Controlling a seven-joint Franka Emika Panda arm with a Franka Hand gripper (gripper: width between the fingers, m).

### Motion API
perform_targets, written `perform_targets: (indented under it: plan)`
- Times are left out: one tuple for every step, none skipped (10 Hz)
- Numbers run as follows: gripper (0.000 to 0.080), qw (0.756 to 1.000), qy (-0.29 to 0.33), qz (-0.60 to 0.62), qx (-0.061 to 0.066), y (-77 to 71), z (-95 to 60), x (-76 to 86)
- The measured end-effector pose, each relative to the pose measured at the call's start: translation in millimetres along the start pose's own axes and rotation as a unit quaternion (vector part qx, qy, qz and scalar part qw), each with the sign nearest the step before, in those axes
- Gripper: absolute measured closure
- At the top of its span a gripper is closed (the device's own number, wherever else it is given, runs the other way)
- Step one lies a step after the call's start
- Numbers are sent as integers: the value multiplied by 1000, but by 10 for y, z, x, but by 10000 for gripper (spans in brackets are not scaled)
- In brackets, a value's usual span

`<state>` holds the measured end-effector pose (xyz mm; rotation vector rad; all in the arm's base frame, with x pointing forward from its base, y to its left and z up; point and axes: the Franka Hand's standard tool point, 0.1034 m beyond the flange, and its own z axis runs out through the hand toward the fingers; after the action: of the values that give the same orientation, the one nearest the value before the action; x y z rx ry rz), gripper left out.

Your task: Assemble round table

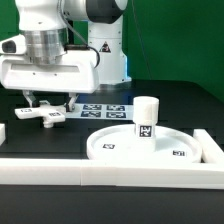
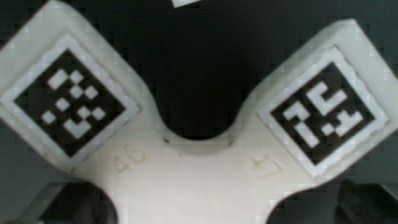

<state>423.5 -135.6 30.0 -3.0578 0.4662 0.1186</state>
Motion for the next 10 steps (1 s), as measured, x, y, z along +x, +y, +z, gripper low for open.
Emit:
perform_targets:
  plan:
    - [150,1000,-1,0,0,6,12,-6]
    - [150,1000,-2,-2,-1,13,22,-8]
    - [150,1000,-3,-2,-1,17,29,-8]
    - [150,1000,-3,-2,-1,18,31,-5]
    - [150,1000,-2,-3,-1,22,31,5]
    - [150,1000,-2,-5,-1,28,35,14]
    - [270,1000,-2,-6,-2,31,43,12]
    - [354,1000,0,-11,-2,35,42,22]
    - [354,1000,6,-17,-5,50,38,47]
    - [354,1000,7,-18,-5,51,37,51]
